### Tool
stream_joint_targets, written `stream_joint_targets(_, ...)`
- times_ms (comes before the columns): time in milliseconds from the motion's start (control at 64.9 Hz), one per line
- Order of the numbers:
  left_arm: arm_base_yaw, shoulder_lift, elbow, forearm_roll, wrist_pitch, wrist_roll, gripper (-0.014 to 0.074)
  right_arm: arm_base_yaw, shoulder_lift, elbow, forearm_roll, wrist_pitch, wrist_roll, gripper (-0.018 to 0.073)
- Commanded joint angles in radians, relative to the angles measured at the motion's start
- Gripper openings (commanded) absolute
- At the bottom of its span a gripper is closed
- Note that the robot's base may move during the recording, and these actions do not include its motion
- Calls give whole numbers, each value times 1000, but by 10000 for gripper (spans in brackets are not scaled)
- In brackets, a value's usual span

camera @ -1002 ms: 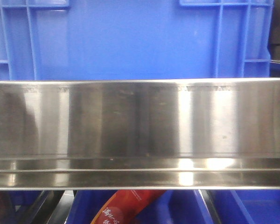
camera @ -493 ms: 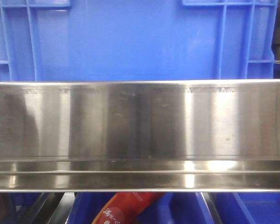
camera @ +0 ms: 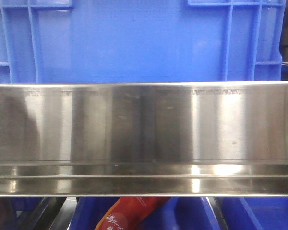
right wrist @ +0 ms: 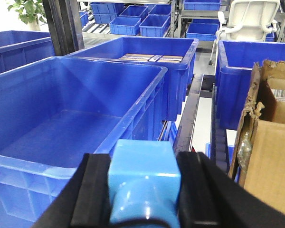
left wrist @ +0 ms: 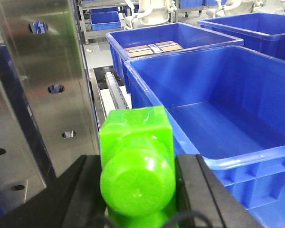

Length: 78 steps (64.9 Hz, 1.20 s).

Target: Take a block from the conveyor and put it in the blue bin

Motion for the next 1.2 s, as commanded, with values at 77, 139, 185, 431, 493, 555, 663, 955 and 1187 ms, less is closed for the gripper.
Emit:
stream_joint_targets(77, -8, -6, 1, -7, -26, -3, -111, 1, -2, -1, -6, -23, -6, -153)
stream_joint_targets(139, -8, -6, 1, -7, -26, -3, -111, 1, -2, -1, -3, -22, -6, -153)
stream_joint_targets(185, -8, -6, 1, -7, -26, -3, -111, 1, -2, -1, -3, -24, -6, -153)
stream_joint_targets(431, -8, -6, 1, -15, -26, -3, -111, 1, -2, -3, 4, -44, -6, -153)
stream_joint_targets(493, -32, -6, 1, -15, -26, 13, -111, 1, -2, -14, 4, -45, -6, -153)
stream_joint_targets(555, -84, 5, 1, -15, -37, 30, -111, 1, 8, -39, 4, -49, -6, -153)
stream_joint_targets(663, -192, 76, -44, -5, -37, 38, -111, 26, 57, -110, 4, -57, -6, -153)
stream_joint_targets(955, -357, 446, -418, 0, 5, 38, -111, 217, 331, -374, 4, -51, -27, -153)
stream_joint_targets(1187, -372, 725, -638, -2, 109, 38, -111, 282, 570, -495, 4, 4, -27, -153)
